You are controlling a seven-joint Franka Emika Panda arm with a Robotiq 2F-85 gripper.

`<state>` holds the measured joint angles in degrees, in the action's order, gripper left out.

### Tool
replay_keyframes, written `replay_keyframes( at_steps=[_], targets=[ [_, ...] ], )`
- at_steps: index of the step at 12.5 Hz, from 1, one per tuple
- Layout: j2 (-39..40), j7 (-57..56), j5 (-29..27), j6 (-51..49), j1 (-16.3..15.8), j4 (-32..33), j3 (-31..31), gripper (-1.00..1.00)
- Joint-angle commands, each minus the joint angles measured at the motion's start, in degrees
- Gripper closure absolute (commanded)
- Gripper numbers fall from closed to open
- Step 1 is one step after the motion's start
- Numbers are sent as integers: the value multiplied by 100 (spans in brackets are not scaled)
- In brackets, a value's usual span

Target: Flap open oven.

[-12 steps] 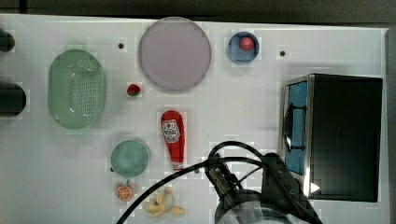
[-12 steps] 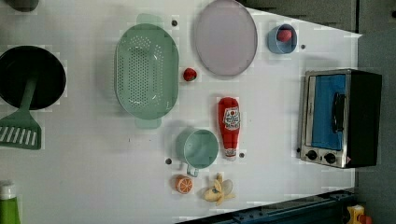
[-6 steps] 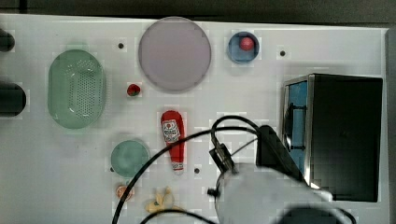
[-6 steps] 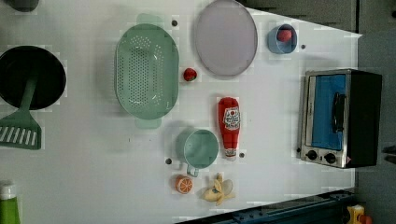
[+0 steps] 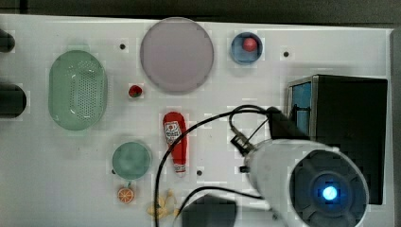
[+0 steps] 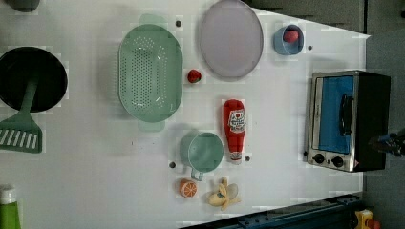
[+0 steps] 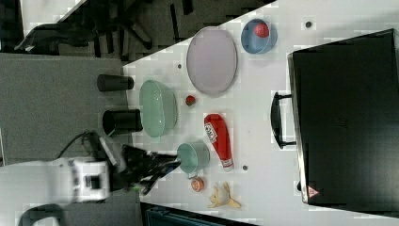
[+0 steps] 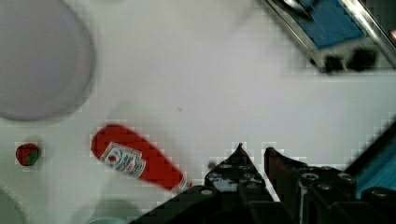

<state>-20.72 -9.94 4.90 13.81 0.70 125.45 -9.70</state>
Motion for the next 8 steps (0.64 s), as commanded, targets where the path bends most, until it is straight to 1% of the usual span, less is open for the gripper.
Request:
replay_keyframes(
  at_steps=[1, 4, 6, 8],
  targets=[
    [467, -2496, 152, 630, 197, 72, -531, 65],
    [1070, -4584, 151, 1616, 248, 73, -1097, 65],
    [1467, -5705, 150, 2257, 259, 71, -1390, 65],
    [1844, -5949, 146, 2731, 270, 70, -1563, 65]
  ],
)
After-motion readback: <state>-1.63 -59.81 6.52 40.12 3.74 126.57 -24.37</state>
